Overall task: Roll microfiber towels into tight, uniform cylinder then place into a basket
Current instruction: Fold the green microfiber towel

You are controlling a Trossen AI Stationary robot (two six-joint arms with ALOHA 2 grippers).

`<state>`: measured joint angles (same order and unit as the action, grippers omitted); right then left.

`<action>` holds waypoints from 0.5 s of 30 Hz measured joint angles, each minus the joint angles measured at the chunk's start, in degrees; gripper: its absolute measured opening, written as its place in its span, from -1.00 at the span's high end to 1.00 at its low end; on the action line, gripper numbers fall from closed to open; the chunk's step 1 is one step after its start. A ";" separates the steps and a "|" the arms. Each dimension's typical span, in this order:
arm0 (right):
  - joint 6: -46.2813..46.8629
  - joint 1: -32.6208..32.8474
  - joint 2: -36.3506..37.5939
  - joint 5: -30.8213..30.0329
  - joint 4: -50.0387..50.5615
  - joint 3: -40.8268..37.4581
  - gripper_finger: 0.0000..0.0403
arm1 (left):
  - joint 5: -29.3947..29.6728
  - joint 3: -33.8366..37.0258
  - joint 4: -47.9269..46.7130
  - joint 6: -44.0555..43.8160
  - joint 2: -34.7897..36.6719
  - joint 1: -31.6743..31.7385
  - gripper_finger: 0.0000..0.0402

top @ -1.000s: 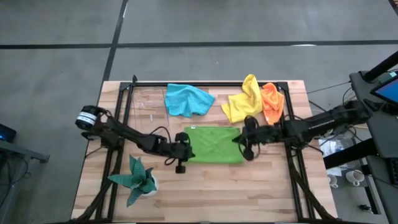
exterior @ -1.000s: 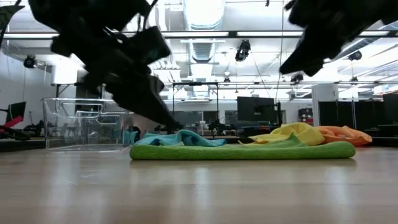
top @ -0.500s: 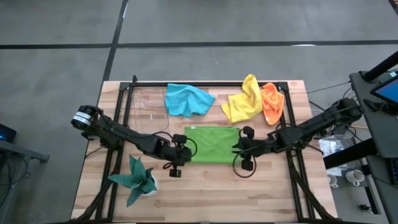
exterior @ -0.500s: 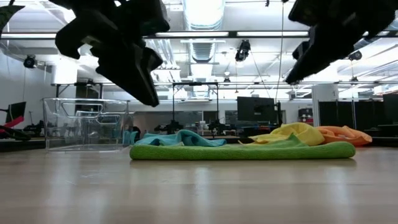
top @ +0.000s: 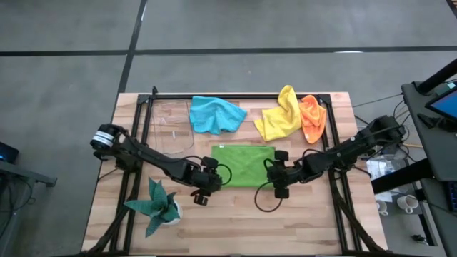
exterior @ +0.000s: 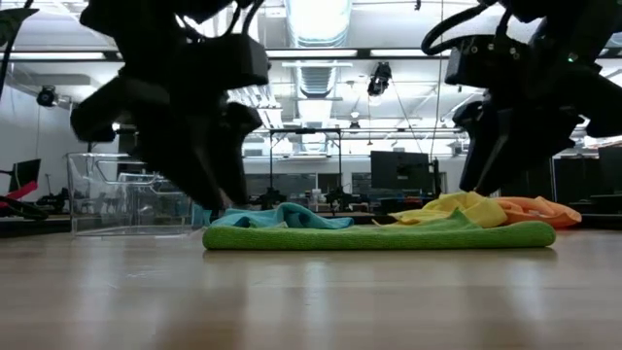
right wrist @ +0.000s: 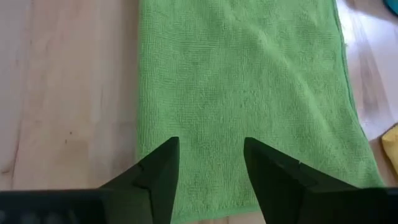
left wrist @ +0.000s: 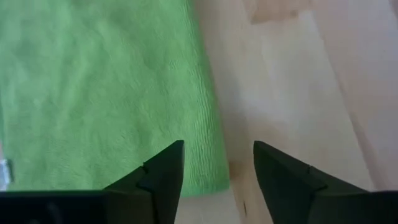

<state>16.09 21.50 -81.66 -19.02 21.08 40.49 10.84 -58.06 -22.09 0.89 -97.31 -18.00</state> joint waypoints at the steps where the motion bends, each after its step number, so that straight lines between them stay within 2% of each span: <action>1: 0.01 0.00 0.40 0.03 0.21 0.00 0.14 | -0.10 0.00 -0.04 0.02 -0.58 0.00 0.11; 8: 0.18 0.00 5.04 -0.05 0.60 0.24 0.20 | -0.06 -0.15 -0.83 0.00 -3.80 0.00 0.11; 15: 0.38 0.02 7.38 0.63 0.59 0.24 0.21 | -0.03 0.11 -1.40 -0.53 -4.00 -0.12 0.15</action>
<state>16.47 21.52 -74.28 -18.38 21.67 40.73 10.81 -57.95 -23.49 0.36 -101.32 -18.12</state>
